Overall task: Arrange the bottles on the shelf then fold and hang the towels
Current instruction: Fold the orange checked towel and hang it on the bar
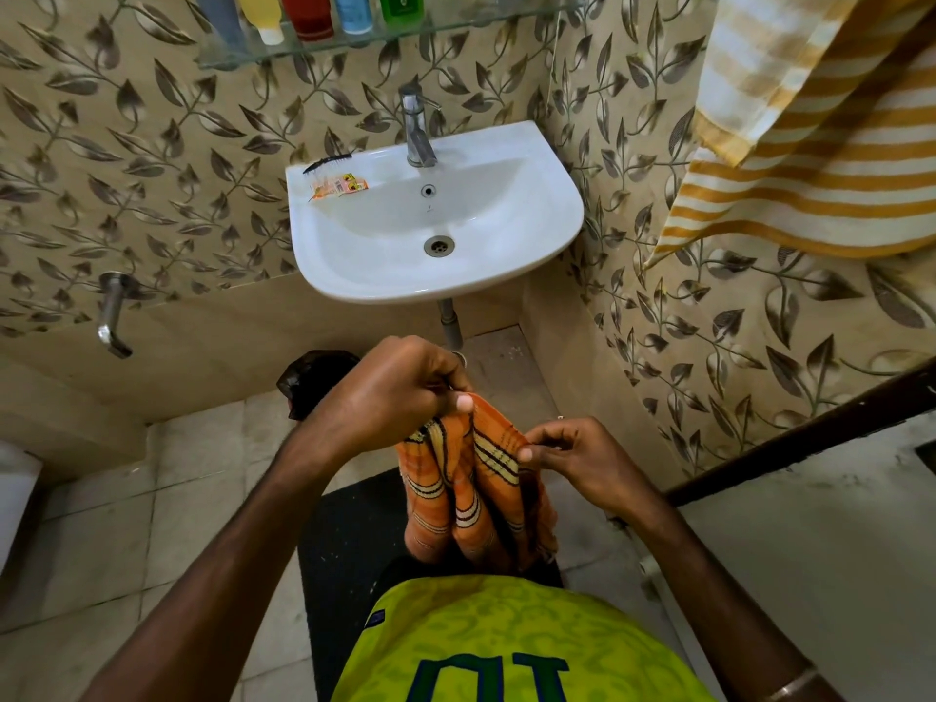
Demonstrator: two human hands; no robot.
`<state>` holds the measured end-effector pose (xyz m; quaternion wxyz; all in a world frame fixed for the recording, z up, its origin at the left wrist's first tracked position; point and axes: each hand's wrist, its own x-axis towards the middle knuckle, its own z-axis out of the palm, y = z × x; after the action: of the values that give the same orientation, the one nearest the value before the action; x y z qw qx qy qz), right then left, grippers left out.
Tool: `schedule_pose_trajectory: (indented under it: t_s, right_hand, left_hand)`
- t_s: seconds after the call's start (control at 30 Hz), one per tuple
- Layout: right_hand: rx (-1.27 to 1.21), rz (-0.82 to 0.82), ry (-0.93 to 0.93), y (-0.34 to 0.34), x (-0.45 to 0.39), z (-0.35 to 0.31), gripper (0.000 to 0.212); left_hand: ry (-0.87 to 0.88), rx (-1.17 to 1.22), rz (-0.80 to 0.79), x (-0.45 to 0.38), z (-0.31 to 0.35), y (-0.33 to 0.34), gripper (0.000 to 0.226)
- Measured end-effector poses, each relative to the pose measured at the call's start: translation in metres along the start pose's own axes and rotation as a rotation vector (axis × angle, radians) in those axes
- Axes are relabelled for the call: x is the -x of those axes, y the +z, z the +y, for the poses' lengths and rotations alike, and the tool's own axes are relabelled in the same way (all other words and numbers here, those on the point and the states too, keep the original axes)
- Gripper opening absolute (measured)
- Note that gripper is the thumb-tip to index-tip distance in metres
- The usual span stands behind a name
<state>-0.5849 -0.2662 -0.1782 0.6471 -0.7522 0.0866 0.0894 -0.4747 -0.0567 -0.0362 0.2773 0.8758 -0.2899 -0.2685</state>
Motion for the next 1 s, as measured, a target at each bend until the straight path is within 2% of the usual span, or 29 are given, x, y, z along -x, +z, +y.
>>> schedule_pose_trajectory:
  t_s: [0.23,0.33,0.4,0.47,0.53,0.6,0.7,0.83,1.0]
  right_hand:
    - [-0.071,-0.07,0.0,0.002,0.004,-0.014,0.032]
    - [-0.031,-0.069,-0.023,0.005,0.005,-0.024,0.017]
    - [-0.012,-0.07,-0.049,0.01,0.004,-0.032,0.008]
    - [-0.025,-0.062,-0.068,0.014,0.003,-0.039,0.008]
    - [-0.034,-0.049,-0.068,0.017,0.002,-0.046,0.009]
    - [-0.013,-0.034,-0.08,0.018,-0.001,-0.049,0.011]
    - [0.038,-0.031,-0.11,0.018,-0.002,-0.055,0.011]
    - [0.045,-0.03,-0.117,0.016,-0.001,-0.058,0.013]
    - [-0.007,-0.031,-0.086,0.012,0.0,-0.048,0.014]
  left_hand:
    - [-0.11,-0.114,0.149,-0.005,-0.013,-0.006,0.027]
    - [-0.175,-0.198,0.238,-0.009,-0.017,0.0,0.005]
    - [-0.184,-0.258,0.249,-0.009,-0.016,0.006,0.023]
    - [-0.131,-0.276,0.173,-0.007,-0.011,0.009,0.044]
    - [-0.065,-0.247,0.065,-0.003,-0.003,0.013,0.053]
    - [-0.015,-0.211,-0.027,0.0,0.004,0.017,0.051]
    - [0.049,-0.174,-0.101,0.001,0.005,0.021,0.035]
    - [0.012,-0.204,-0.029,-0.001,0.0,0.022,0.012]
    - [0.012,-0.151,0.006,0.002,0.002,0.016,0.009]
